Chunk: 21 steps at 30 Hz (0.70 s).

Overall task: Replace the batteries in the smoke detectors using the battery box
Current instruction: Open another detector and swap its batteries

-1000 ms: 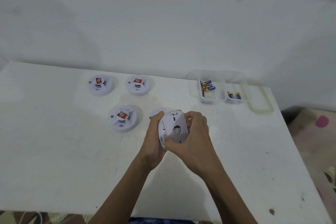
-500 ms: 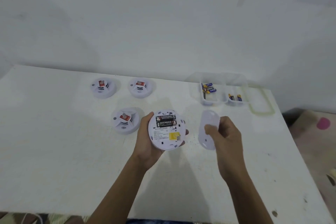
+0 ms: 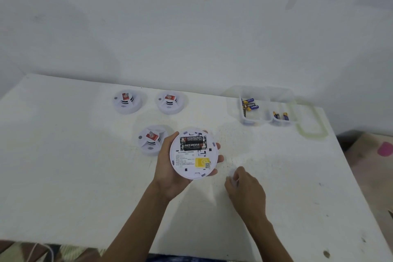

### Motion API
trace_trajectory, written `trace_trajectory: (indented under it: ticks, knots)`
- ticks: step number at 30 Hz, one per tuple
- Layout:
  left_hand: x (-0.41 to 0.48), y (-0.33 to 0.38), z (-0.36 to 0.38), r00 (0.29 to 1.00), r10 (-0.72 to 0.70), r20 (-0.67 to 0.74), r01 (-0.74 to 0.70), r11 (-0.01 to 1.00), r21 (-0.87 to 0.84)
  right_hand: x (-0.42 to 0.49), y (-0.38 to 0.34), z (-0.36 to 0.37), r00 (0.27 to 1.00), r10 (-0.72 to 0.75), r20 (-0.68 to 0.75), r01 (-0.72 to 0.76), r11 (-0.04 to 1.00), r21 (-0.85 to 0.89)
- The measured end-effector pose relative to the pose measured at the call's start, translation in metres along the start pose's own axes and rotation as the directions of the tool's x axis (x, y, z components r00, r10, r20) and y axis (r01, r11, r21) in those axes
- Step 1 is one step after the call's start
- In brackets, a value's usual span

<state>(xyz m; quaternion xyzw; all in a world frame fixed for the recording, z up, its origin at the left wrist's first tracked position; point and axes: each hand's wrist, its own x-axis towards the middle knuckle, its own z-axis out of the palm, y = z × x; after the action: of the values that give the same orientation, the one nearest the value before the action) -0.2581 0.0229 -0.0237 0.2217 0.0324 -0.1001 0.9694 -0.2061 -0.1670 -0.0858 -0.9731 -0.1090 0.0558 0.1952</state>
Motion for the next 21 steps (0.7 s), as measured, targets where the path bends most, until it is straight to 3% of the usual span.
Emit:
trace_trajectory:
  ticks: [4, 7, 11, 13, 16, 21]
  knots:
    - [-0.003, -0.001, -0.003, 1.000, -0.006, -0.010, 0.006, 1.000, -0.005, 0.000, -0.004, -0.003, 0.999, 0.010, 0.036, -0.011, 0.999, 0.038]
    - [-0.004, -0.002, -0.004, 0.999, 0.021, -0.044, -0.021, 1.000, -0.006, -0.002, -0.020, -0.027, 0.993, -0.043, -0.113, 0.075, 0.951, 0.299]
    - [-0.006, -0.003, 0.001, 0.991, 0.093, -0.099, -0.087, 0.994, 0.059, -0.016, -0.060, -0.071, 0.955, -0.105, -0.279, 0.251, 0.787, 0.564]
    - [-0.007, -0.005, 0.003, 0.978, 0.136, -0.159, -0.123, 0.988, 0.089, -0.022, -0.076, -0.082, 0.945, -0.157, -0.286, 0.301, 0.757, 0.580]
    - [-0.007, -0.008, 0.002, 0.954, 0.171, -0.247, -0.137, 0.980, 0.146, -0.027, -0.092, -0.080, 0.943, -0.224, -0.245, 0.322, 0.801, 0.505]
    - [-0.007, -0.010, 0.005, 0.936, 0.194, -0.294, -0.141, 0.971, 0.193, -0.030, -0.102, -0.070, 0.968, -0.176, -0.176, 0.236, 0.874, 0.425]
